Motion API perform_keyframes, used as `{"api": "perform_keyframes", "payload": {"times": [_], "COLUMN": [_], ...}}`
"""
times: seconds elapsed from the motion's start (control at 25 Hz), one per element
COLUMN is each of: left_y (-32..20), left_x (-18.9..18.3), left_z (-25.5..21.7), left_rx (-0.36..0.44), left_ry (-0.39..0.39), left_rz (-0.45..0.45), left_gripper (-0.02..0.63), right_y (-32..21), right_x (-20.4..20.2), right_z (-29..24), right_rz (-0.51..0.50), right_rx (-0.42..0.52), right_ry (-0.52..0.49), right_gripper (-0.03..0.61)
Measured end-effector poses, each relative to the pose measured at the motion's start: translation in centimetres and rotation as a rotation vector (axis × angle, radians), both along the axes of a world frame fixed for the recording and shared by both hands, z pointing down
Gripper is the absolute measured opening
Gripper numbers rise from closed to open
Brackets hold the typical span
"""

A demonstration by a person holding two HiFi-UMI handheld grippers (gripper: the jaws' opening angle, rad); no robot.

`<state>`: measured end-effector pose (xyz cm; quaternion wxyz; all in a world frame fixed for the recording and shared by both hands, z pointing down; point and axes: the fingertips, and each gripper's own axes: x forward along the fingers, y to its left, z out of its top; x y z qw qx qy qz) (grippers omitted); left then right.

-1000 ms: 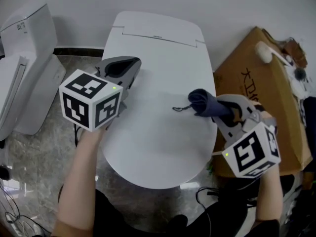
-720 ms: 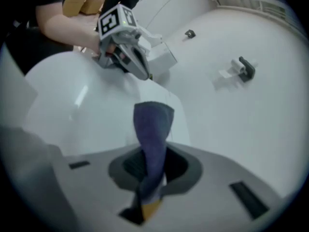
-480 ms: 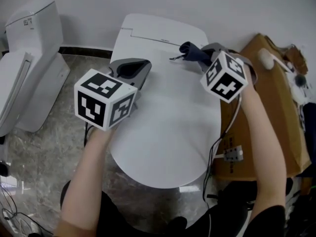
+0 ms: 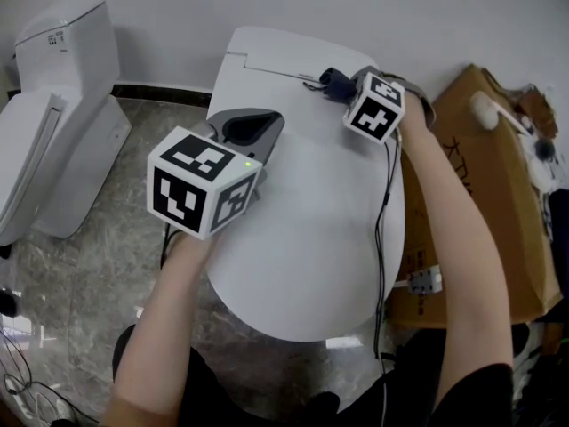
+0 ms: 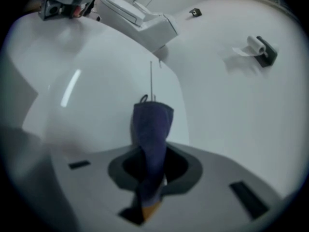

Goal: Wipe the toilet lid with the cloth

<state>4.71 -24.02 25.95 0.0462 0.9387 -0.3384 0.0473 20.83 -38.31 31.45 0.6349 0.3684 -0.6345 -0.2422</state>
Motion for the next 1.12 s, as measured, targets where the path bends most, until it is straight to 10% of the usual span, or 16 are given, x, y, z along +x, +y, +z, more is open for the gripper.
{"api": "perform_keyframes", "payload": {"times": [1.12], "left_y": [0.0], "left_x": [-0.2], "left_z": [0.1], "left_rx": [-0.003], "left_ry": [-0.002], "left_rz": [0.003], "left_gripper": [0.014], "right_y": [3.6], "right_x": [-1.0], "right_z": [2.3], "right_rz": [-0.043], "right_rx": [-0.153], "right_ry": [0.032], "right_gripper": [0.064]}}
